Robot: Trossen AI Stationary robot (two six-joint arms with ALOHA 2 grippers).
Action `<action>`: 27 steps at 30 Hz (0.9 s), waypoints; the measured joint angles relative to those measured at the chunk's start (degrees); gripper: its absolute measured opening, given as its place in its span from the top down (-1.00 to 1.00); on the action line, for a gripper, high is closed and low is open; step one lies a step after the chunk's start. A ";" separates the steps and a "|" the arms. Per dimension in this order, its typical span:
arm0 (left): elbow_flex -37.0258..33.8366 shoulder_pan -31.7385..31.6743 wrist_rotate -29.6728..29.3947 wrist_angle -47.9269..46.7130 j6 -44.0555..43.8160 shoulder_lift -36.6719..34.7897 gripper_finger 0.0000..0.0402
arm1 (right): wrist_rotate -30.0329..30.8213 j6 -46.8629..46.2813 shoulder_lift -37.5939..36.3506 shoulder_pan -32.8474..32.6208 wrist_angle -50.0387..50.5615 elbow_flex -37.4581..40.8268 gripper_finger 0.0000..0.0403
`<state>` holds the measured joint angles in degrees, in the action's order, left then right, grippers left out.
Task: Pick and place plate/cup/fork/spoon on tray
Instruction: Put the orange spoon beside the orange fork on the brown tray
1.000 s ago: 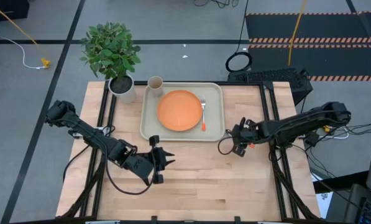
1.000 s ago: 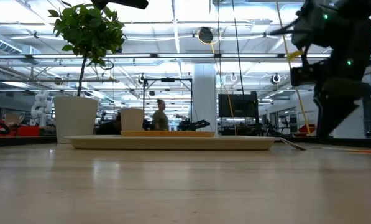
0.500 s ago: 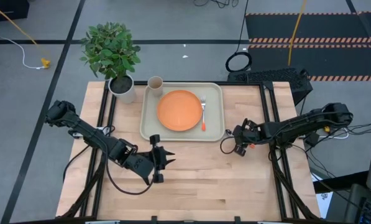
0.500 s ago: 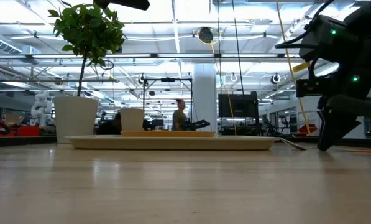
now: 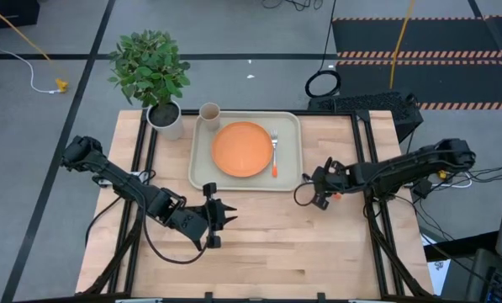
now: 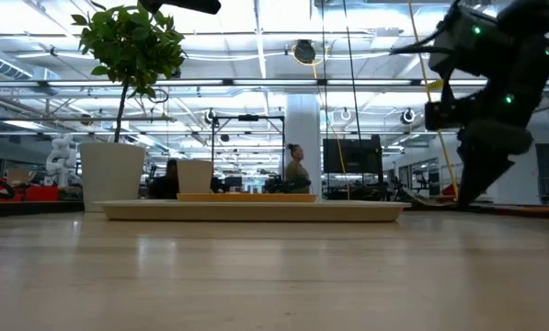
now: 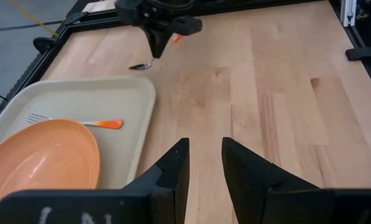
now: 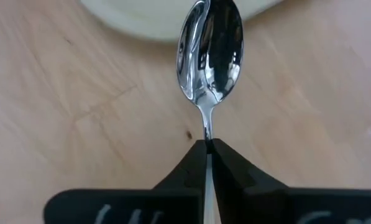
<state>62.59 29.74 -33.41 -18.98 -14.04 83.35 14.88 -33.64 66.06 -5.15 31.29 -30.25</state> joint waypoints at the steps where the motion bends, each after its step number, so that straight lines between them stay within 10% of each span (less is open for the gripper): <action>1: 0.00 0.00 0.02 -0.02 0.00 0.00 0.52 | -0.09 -1.18 0.07 0.00 1.92 -1.33 0.98; 8: 0.00 0.32 0.15 -0.04 -0.22 0.00 0.52 | 2.67 -4.71 -0.01 -0.09 5.16 -8.37 0.99; 27: 0.00 1.82 0.14 0.93 -2.13 0.00 0.52 | 12.28 -2.17 2.02 4.55 -36.51 -8.60 1.00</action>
<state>62.59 31.56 -33.27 -18.05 -16.17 83.35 27.16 -35.81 68.08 -0.60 -5.23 -38.85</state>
